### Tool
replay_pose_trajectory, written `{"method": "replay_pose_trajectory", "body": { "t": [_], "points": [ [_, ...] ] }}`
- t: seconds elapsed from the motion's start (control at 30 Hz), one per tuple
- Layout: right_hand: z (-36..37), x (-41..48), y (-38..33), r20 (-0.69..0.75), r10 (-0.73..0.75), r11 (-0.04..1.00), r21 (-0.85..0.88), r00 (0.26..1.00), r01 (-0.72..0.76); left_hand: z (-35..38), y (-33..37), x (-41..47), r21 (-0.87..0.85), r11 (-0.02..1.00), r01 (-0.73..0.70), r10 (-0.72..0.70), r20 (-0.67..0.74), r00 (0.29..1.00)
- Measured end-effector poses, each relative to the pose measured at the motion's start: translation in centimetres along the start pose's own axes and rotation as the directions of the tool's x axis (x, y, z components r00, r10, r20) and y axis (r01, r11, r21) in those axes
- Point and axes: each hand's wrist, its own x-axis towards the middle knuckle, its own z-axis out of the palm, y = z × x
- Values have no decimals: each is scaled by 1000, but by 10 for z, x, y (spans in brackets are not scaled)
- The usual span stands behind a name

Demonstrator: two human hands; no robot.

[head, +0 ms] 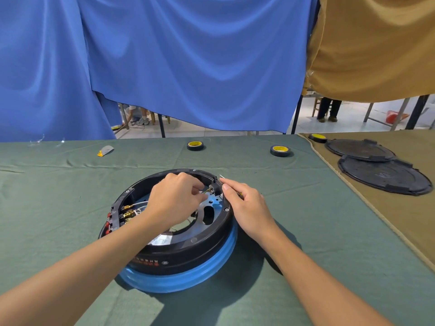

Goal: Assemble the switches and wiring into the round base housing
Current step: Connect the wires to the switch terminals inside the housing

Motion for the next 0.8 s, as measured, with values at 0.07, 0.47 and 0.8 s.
{"method": "replay_pose_trajectory", "body": {
  "t": [0.07,0.47,0.8],
  "points": [
    [0,-1,0,0,5,1000,18,1000,-5,-2,-1,-3,-7,1000,15,-15,15,1000],
    [5,-3,-3,-60,17,994,112,998,-10,5,3,-2,23,999,-45,47,-74,996],
    [11,-1,1,-79,20,992,129,997,-10,11,3,2,33,996,-79,82,-109,991]
  ]
}}
